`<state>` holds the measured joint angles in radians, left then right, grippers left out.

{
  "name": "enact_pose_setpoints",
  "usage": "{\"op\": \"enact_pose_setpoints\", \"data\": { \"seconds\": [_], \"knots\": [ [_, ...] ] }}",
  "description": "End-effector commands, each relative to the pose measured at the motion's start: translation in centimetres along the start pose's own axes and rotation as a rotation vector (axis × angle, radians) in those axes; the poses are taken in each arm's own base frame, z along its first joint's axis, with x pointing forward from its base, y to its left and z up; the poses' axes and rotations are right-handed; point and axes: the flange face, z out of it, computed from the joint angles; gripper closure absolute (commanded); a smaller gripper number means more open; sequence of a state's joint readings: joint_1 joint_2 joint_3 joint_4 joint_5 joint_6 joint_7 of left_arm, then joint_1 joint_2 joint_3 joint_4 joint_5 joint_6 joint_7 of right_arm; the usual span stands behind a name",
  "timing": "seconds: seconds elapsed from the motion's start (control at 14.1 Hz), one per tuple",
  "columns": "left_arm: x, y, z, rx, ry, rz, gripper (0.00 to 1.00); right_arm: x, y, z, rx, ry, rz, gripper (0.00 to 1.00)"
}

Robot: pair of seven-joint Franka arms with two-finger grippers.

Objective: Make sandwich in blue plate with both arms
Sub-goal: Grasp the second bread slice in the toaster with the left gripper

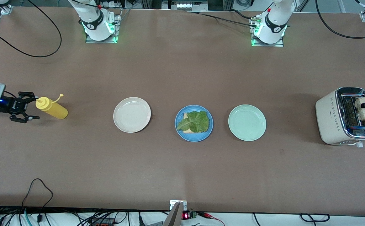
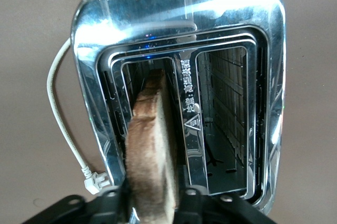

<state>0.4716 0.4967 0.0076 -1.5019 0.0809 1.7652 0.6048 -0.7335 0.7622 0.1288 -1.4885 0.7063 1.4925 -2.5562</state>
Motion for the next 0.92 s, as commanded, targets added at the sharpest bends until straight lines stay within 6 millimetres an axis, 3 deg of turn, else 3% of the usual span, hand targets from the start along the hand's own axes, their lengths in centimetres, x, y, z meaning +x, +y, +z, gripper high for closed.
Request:
{"op": "enact_pose_setpoints", "data": {
  "seconds": [0.0,0.14,0.21,0.43,0.5,0.64,0.71,0.85],
  "knots": [
    [0.0,-0.6,-0.7,0.022,-0.01,0.029,0.92,3.2,0.2,-3.3,0.021,-0.058,0.014,0.0],
    [-0.9,-0.1,-2.9,0.027,-0.004,0.03,0.99,6.5,0.8,-5.4,0.033,-0.14,0.065,0.0],
    [-2.3,0.8,-6.2,0.019,-0.008,0.029,0.99,10.5,1.4,-7.4,0.037,-0.234,0.139,0.0],
    [-3.3,4.2,-13.9,-0.015,-0.028,0.049,0.99,19.7,3.7,-8.1,0.046,-0.407,0.226,0.0],
    [-2.2,7.6,-15.6,-0.035,-0.027,0.101,0.99,23.2,4.4,-7.9,0.046,-0.493,0.292,0.0],
    [-0.7,11.9,-16.1,-0.126,-0.013,0.091,0.99,30.6,5.8,-6.1,0.025,-0.649,0.389,0.0],
    [0.6,15.2,-16.7,-0.161,0.001,0.095,0.99,34.0,6.5,-4.7,-0.004,-0.73,0.457,0.0],
    [2.8,21.9,-16.6,-0.192,-0.016,0.096,0.99,38.1,7.6,-1.2,-0.087,-0.852,0.668,0.0]
  ]
}}
